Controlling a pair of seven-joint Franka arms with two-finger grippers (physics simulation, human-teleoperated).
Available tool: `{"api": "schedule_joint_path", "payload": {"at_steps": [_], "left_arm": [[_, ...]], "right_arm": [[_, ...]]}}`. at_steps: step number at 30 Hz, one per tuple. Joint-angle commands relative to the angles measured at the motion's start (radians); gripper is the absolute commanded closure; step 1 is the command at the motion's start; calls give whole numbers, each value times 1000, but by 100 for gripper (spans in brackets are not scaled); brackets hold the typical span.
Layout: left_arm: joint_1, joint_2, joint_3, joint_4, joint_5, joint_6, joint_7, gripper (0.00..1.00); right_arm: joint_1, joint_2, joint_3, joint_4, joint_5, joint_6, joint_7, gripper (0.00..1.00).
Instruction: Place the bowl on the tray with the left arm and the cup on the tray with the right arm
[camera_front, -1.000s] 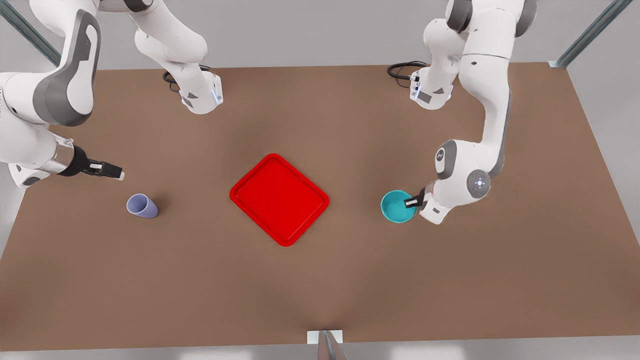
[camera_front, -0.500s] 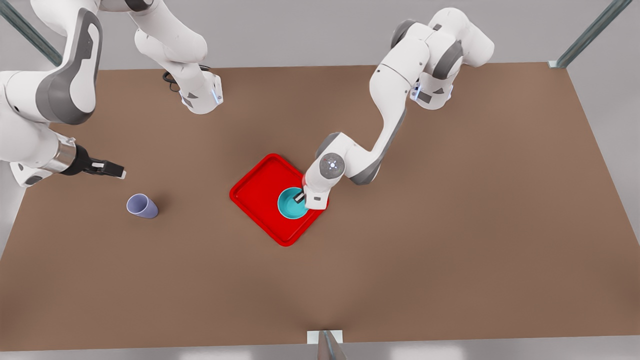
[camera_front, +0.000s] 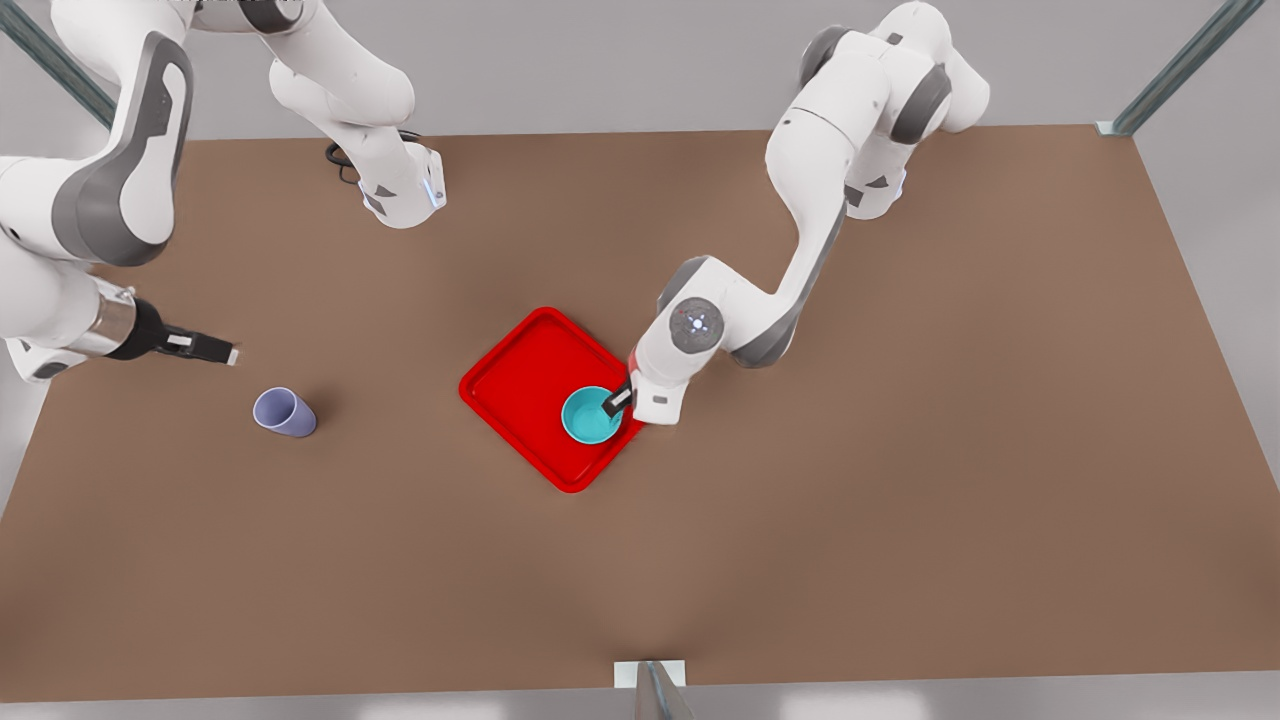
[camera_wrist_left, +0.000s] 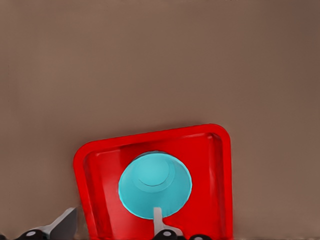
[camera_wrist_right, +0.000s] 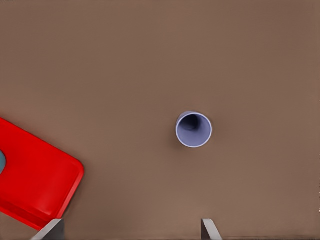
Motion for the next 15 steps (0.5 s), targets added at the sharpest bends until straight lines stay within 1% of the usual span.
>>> {"api": "schedule_joint_path", "payload": {"at_steps": [1, 2, 3, 4, 5, 6, 7, 8, 9, 11, 13, 15], "left_arm": [[19, -21, 4, 0, 97, -53, 62, 2], [96, -117, 49, 0, 131, -277, 474, 2], [125, -181, 156, 0, 174, -424, 850, 1], [125, -227, 294, 0, 183, -500, 1103, 1], [125, -261, 325, 0, 238, -514, 1134, 1], [130, -278, 322, 0, 275, -540, 1143, 1], [219, -318, 268, -8, 272, -543, 1143, 1], [303, -359, 192, -37, 278, -541, 1141, 0], [341, -401, 188, -71, 277, -543, 1145, 0], [351, -388, 190, -67, 300, -543, 1132, 0], [349, -382, 188, -67, 298, -546, 1131, 0], [348, -367, 190, -72, 298, -546, 1134, 0]], "right_arm": [[8, 9, 0, 4, 0, 0, 0, 0], [8, 30, 0, 1, -2, 3, 0, 0], [8, 67, 0, 0, -18, 21, -1, 0], [-3, 76, -4, -28, -20, 51, -5, 0], [-28, 80, -9, -57, -20, 107, -8, 0], [-28, 89, -12, -68, -21, 118, -12, 0], [-34, 99, -20, -84, -21, 133, -12, 0], [-34, 98, -26, -118, -21, 182, -12, 0], [-46, 98, -26, -144, -21, 199, -15, 0], [-52, 52, -26, -276, -21, 351, -17, 0], [-80, 64, -26, -339, -20, 410, -17, 0], [-92, 95, -26, -353, -20, 413, -17, 0]]}}
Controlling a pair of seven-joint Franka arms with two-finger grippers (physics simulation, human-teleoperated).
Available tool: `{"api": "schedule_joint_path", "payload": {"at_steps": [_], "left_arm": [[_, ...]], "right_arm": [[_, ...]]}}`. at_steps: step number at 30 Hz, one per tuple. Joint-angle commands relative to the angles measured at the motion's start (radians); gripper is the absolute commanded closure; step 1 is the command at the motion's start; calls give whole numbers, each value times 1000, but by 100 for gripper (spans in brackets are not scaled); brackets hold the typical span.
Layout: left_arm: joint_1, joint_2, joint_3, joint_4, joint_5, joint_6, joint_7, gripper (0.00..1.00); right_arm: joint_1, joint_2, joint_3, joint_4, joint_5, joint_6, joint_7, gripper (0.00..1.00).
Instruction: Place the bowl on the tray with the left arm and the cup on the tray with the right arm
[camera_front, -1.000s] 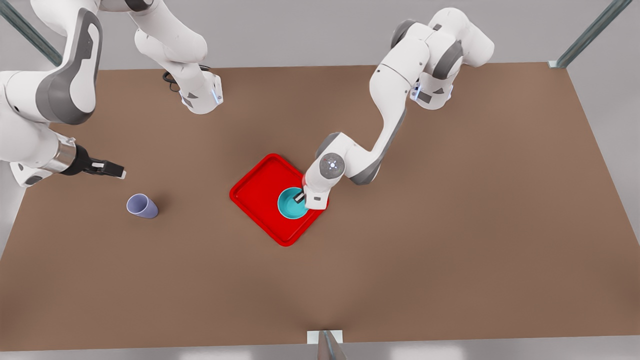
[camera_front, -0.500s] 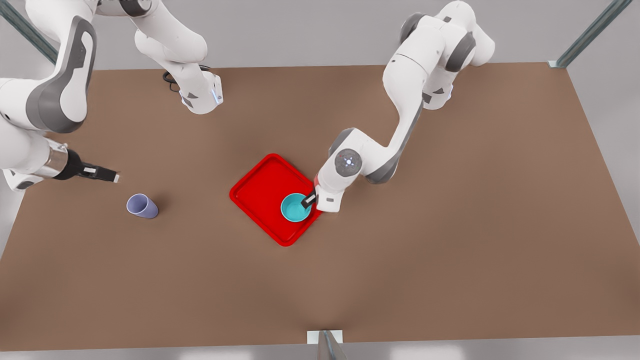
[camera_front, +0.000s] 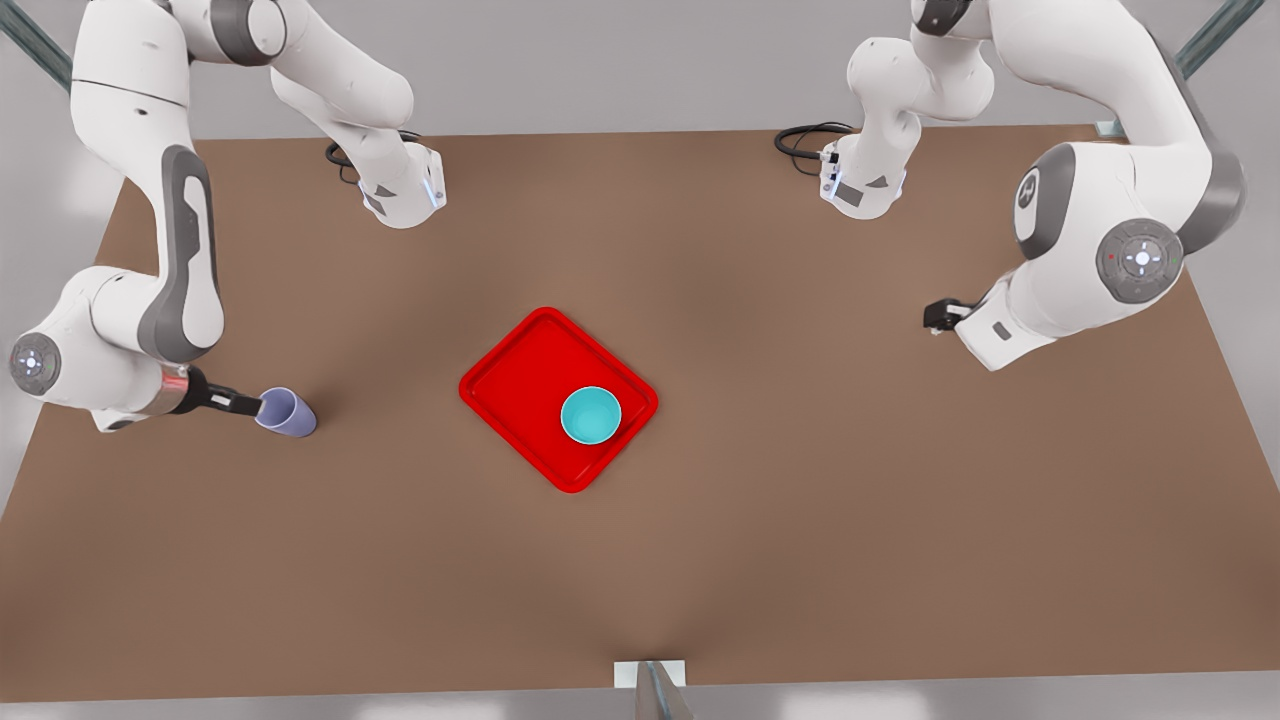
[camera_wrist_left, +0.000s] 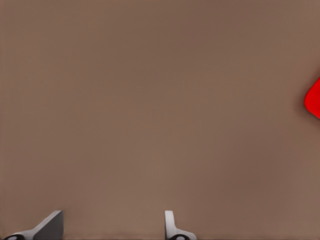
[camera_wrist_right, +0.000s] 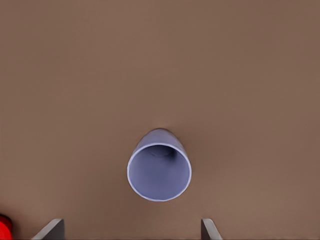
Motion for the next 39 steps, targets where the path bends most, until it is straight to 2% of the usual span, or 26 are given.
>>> {"api": "schedule_joint_path", "payload": {"at_steps": [1, 8, 10, 17, 18, 19, 20, 22, 23, 25, 27, 28, 29, 39], "left_arm": [[-1, 6, 0, 0, 12, 0, 2, 0], [1, 9, 3, -2, 12, -12, 9, 0], [1, 10, 5, -2, 12, -11, 11, 0], [1, 9, 5, -2, 12, -12, 11, 0], [1, 2, 3, 2, 11, -12, 11, 0], [1, -4, 3, 0, 5, -14, 9, 0], [1, -7, 3, 3, 3, -18, 8, 0], [1, -4, 0, 6, 2, -25, 11, 0], [1, -4, 0, 9, 3, -18, 9, 0], [1, -1, 0, 9, 2, -25, 11, 0], [1, 7, -1, 8, 0, -23, 11, 0], [1, 6, -1, 9, 0, -25, 9, 0], [1, 1, -1, 8, 0, -28, 9, 0], [1, 4, 0, 0, 0, -38, 14, 0]], "right_arm": [[-19, 5, 0, -12, 0, 29, -9, 0], [-32, 33, 5, -75, 5, 48, -56, 0], [-32, 36, 5, -118, 5, 120, -56, 0], [-55, 83, 3, -124, 0, 178, -56, 0], [-55, 85, 5, -122, 2, 183, -55, 2], [-55, 85, 5, -124, 2, 192, -55, 21], [-53, 85, 5, -124, 0, 190, -56, 32], [-70, 100, 5, -125, 0, 191, -58, 35], [-71, 105, 5, -125, 0, 192, -58, 43], [-75, 111, 5, -125, 0, 192, -58, 49], [-73, 111, 5, -128, 0, 190, -58, 62], [-73, 111, 6, -134, 0, 190, -59, 75], [-73, 111, 8, -136, 0, 190, -59, 79], [-75, 119, 8, -157, 0, 209, -56, 79]]}}
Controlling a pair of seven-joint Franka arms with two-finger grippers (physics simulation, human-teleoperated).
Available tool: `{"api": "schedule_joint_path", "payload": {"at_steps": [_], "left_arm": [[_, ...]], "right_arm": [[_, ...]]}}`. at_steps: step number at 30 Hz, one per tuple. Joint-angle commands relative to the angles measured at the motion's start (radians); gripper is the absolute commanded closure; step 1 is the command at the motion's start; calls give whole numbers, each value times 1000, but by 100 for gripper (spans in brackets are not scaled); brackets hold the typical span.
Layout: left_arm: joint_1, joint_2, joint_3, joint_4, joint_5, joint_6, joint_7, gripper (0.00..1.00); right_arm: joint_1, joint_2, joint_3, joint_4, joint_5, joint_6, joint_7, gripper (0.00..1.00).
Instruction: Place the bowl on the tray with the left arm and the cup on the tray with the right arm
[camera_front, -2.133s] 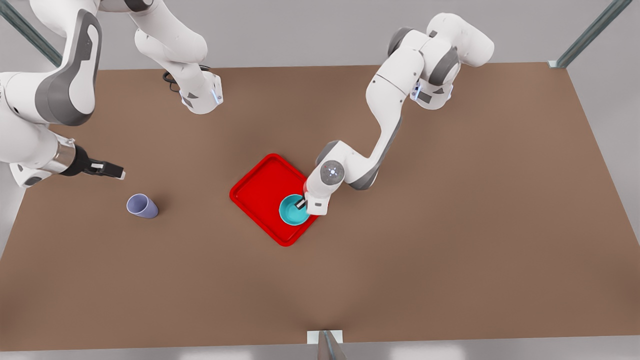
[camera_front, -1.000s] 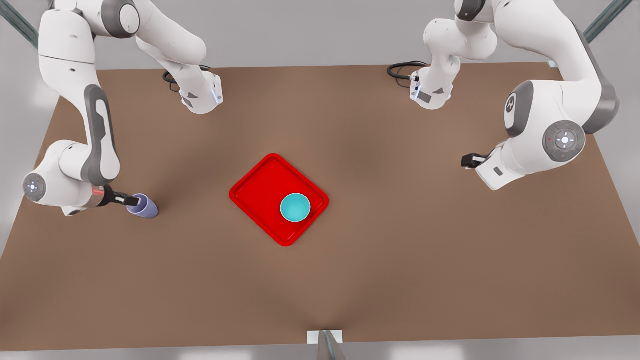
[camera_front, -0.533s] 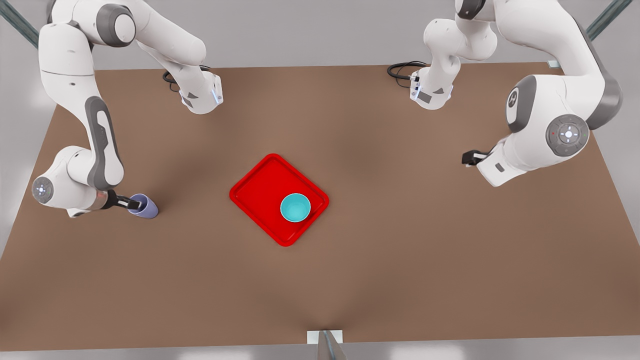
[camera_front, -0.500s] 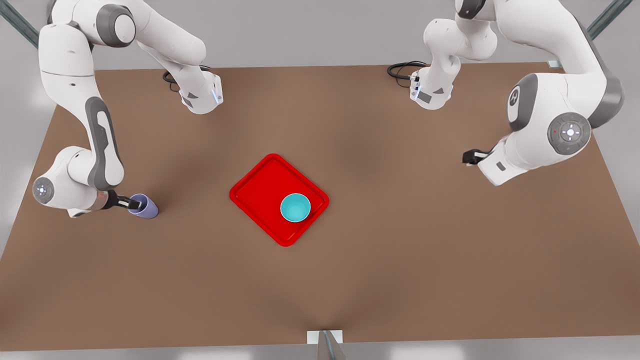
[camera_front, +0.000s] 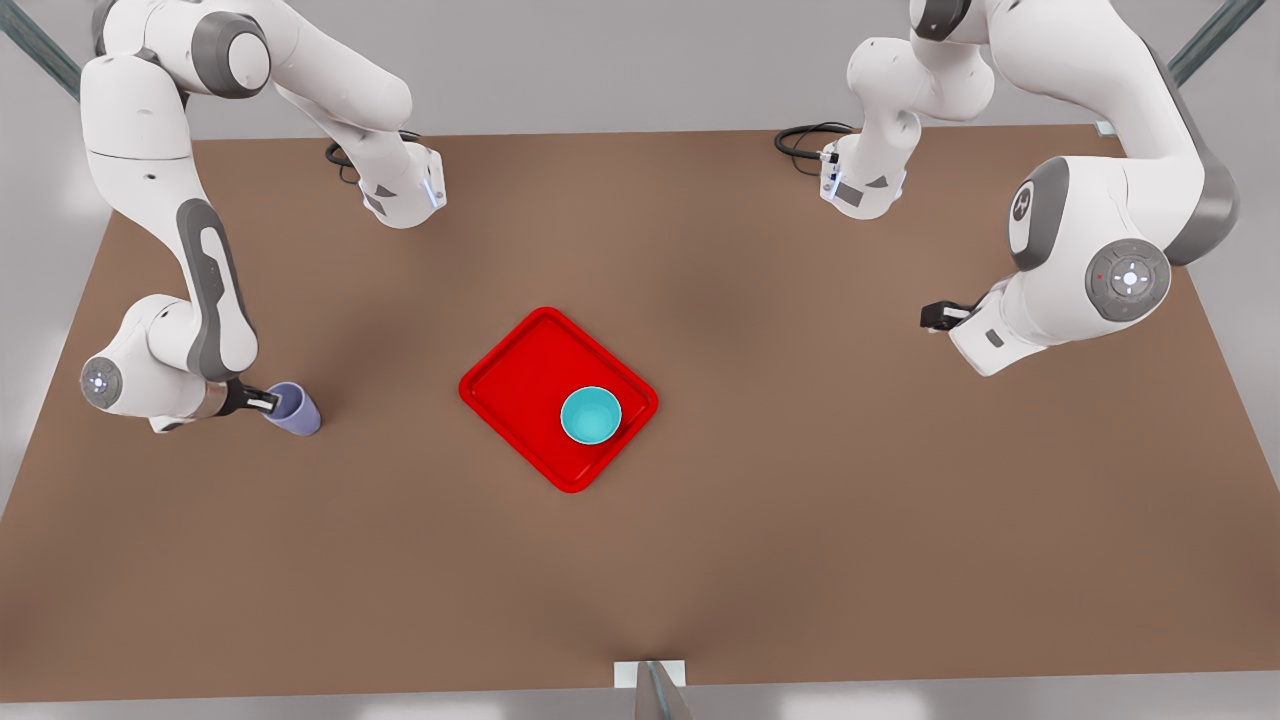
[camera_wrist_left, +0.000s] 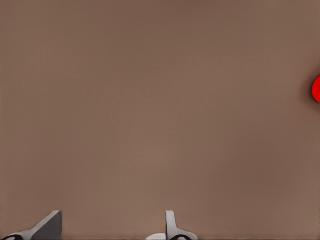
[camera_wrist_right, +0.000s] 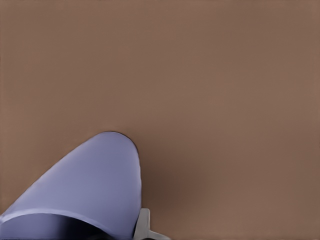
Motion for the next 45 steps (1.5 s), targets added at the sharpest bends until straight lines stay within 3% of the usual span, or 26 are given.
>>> {"api": "schedule_joint_path", "payload": {"at_steps": [1, 8, 11, 17, 25, 29, 32, 45], "left_arm": [[0, 0, 0, 0, 0, -2, 0, 0], [0, -6, -3, 3, -9, -29, -2, 0], [0, -2, -3, 2, -9, -29, -2, 0], [0, -6, -3, 6, -9, -29, 1, 0], [0, -8, -3, 6, -9, -33, 1, 0], [0, -8, -3, 6, -9, -33, 1, 0], [0, -6, -3, 5, -9, -33, 1, 0], [-3, -6, -3, 8, -9, -33, 0, 0]], "right_arm": [[0, 1, 0, 0, -3, -1, 2, 79], [18, -39, 9, 31, 0, -55, 13, 79], [41, -65, 55, 78, 3, -147, 34, 79], [209, -116, 71, 80, 32, -182, 160, 79], [405, -76, 72, 132, 98, -197, 442, 79], [414, -58, 198, 154, 164, -187, 611, 79], [428, -44, 244, 146, 166, -171, 615, 79], [449, 34, 295, 5, 207, -35, 599, 79]]}}
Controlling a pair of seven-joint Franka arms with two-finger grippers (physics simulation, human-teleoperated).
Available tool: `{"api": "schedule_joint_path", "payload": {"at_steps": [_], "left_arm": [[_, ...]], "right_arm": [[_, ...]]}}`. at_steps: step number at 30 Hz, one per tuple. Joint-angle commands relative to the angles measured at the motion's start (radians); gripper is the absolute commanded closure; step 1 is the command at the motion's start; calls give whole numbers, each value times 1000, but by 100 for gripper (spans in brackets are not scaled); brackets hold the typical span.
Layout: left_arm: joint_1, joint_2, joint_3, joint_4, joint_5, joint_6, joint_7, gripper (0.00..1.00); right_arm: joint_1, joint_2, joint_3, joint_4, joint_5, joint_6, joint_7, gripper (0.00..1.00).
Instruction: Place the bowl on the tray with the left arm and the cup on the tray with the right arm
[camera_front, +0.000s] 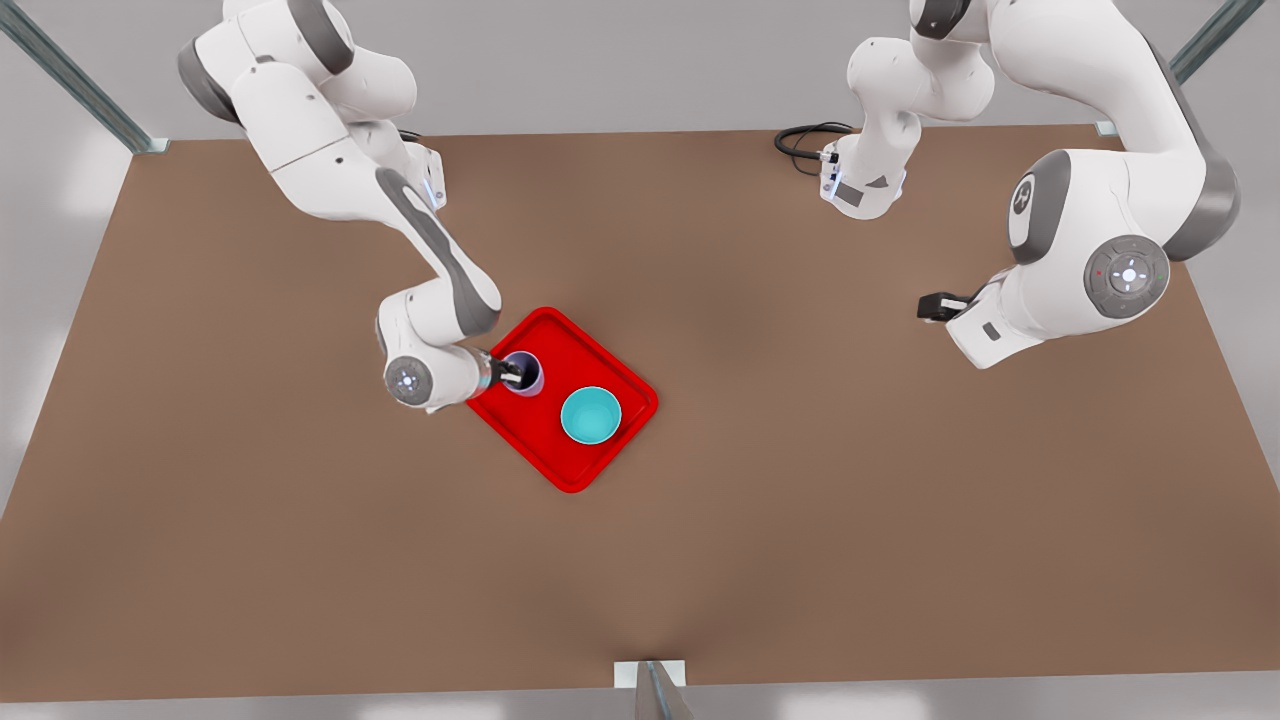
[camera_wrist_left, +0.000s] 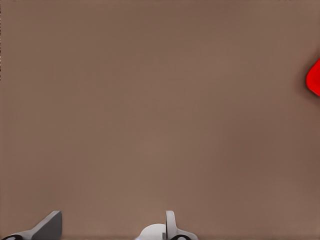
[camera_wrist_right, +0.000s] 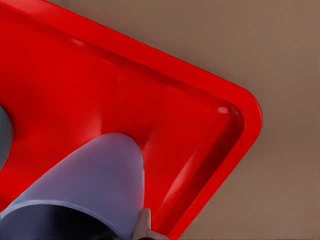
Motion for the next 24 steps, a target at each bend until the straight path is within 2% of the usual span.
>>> {"api": "schedule_joint_path", "payload": {"at_steps": [1, 2, 5, 8, 12, 20, 24], "left_arm": [[0, 0, 0, 0, 1, 0, -2, 0], [0, 0, 0, 0, -1, 0, 0, 0], [0, 1, 1, 0, 1, 0, 0, 0], [0, 1, 1, 0, -1, 0, 0, 0], [0, 8, 3, -3, 1, 2, 0, 0], [0, 9, 1, -2, -1, 2, 0, 0], [0, 9, 1, -2, 1, 5, 0, 0]], "right_arm": [[0, 1, 0, 0, -9, -3, 3, 79], [0, -2, 0, -7, -14, -3, 5, 34], [0, -3, 0, -2, -14, -20, 17, 0], [0, -6, 6, 13, -14, -58, 23, 0], [2, -8, 77, 10, -11, -93, 30, 0], [0, 0, 81, 13, -9, -35, 28, 0], [-11, -95, 81, 0, -14, -95, 30, 0]]}}
